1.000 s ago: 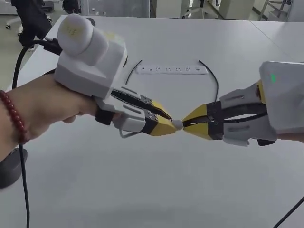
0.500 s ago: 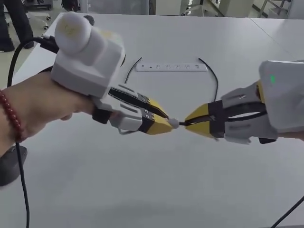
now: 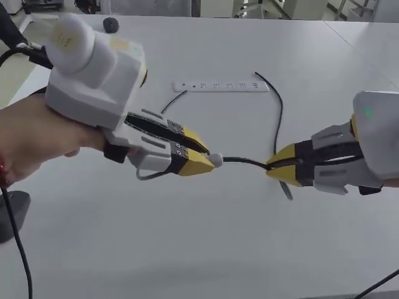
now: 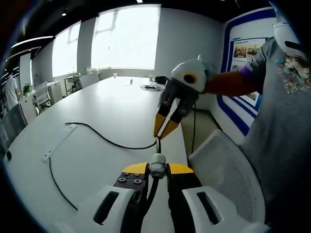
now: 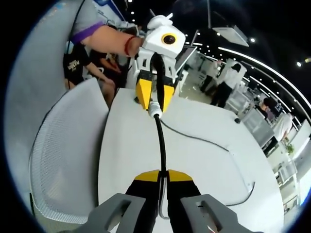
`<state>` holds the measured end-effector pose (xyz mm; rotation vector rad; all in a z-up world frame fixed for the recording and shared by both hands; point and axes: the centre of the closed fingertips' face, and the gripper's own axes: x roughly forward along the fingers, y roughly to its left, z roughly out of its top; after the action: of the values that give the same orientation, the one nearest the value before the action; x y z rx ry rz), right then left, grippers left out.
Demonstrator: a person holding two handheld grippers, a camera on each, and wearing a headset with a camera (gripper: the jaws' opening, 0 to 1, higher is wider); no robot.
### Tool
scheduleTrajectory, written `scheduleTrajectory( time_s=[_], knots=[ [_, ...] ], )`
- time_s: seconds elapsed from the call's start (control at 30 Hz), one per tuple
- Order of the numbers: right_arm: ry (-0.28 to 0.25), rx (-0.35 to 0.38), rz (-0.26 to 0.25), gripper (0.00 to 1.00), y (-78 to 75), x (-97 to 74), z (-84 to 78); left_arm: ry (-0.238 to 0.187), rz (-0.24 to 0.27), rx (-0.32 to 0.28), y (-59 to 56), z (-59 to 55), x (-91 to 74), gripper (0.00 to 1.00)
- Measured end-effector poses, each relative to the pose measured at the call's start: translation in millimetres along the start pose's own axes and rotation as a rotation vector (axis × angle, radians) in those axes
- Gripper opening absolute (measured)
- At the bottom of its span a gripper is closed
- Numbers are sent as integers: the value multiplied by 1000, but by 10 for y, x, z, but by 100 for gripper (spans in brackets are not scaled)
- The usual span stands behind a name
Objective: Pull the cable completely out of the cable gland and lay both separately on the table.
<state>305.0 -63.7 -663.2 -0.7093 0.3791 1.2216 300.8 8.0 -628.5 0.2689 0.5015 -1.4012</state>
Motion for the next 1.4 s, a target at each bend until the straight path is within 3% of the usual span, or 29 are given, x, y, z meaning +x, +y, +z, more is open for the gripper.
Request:
scheduleTrajectory(
  time_s=[0.4, 0.63, 0.8, 1.07, 1.2, 1.27, 1.4],
  knots=[
    [64, 56, 0, 0, 0, 0, -242, -3, -5, 32, -46, 10, -19, 15],
    [173, 102, 7, 0, 0, 5, -606, 1, 3, 45, -32, 12, -31, 15],
    [211, 126, 7, 0, -30, 5, -801, 9, 4, 47, -27, 6, 7, 15],
    [234, 135, 25, 0, 8, 85, -907, 18, 10, 51, 14, -25, 63, 15],
    [253, 143, 35, 0, 22, 163, -1012, 71, 28, 72, 99, -184, 139, 15],
    [317, 116, 35, 0, 19, 164, -1158, 91, 33, 85, 122, -244, 160, 15],
    [326, 148, 33, 0, -12, 166, -1320, 97, 40, 75, 153, -288, 179, 15]
  ],
)
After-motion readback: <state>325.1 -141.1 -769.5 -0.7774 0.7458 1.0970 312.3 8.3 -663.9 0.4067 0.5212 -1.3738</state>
